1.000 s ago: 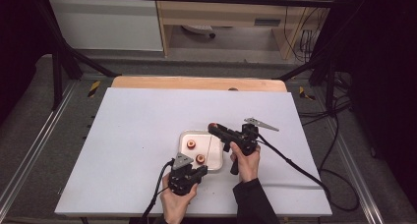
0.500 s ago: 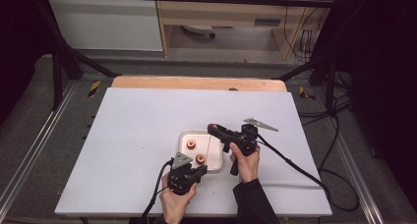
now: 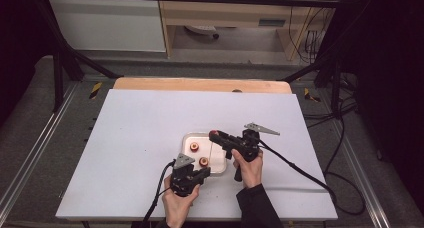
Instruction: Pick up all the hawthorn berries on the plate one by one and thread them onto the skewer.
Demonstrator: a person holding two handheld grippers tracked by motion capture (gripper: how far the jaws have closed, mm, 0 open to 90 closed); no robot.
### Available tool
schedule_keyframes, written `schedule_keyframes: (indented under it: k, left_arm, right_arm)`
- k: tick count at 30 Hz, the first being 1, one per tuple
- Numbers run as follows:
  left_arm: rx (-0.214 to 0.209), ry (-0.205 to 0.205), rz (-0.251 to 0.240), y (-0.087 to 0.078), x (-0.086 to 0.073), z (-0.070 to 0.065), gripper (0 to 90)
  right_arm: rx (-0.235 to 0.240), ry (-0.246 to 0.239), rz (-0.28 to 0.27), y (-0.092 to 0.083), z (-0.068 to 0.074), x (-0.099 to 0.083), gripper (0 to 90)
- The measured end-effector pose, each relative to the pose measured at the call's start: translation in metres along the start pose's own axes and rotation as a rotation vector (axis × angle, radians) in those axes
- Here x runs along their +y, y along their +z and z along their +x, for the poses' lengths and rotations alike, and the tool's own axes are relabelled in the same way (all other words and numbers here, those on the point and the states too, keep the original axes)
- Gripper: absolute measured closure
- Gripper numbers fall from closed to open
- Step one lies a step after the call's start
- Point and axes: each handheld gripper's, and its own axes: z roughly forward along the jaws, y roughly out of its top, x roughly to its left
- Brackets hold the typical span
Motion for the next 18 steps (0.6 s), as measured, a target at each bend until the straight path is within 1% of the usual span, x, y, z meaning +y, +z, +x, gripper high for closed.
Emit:
schedule_keyframes:
  k: [1, 2, 5, 6, 9, 10, 13, 14, 16, 17, 18]
  left_arm:
    - [0.001, -0.002, -0.003, 0.0, 0.001, 0.0, 88.4]
    - [0.001, -0.003, -0.003, -0.001, 0.002, 0.001, 88.4]
    - [0.008, 0.003, -0.002, -0.001, 0.005, 0.002, 88.5]
    - [0.011, 0.009, 0.004, -0.001, 0.007, 0.002, 88.5]
    - [0.018, 0.017, 0.012, 0.001, 0.008, 0.003, 88.5]
    - [0.019, 0.019, 0.014, 0.002, 0.009, 0.003, 88.6]
    - [0.011, 0.022, 0.01, 0.003, 0.008, 0.003, 88.6]
    - [0.01, 0.022, 0.001, 0.004, 0.009, 0.003, 88.7]
    - [0.009, 0.022, -0.002, 0.003, 0.009, 0.004, 88.7]
    - [0.005, 0.021, -0.026, 0.003, 0.01, 0.004, 88.7]
    - [0.012, 0.022, -0.022, 0.002, 0.013, 0.005, 88.7]
  right_arm:
    - [0.0, 0.0, 0.0, 0.0, 0.0, 0.0, 60.3]
    - [0.004, -0.014, 0.018, 0.0, 0.0, -0.002, 60.3]
    - [0.016, -0.015, 0.028, 0.001, 0.0, -0.003, 60.4]
    - [0.02, -0.014, 0.04, 0.002, 0.0, -0.005, 60.4]
    - [0.018, -0.02, 0.045, 0.001, 0.0, -0.006, 60.4]
    - [0.015, -0.032, 0.046, 0.001, 0.001, -0.007, 60.4]
    - [0.011, -0.037, 0.052, 0.0, 0.001, -0.007, 60.4]
    - [0.012, -0.036, 0.057, 0.0, 0.002, -0.008, 60.4]
    - [0.014, -0.034, 0.069, 0.0, 0.002, -0.009, 60.4]
    - [0.014, -0.034, 0.069, 0.0, 0.002, -0.009, 60.4]
    - [0.027, -0.034, 0.1, 0.002, 0.002, -0.014, 60.5]
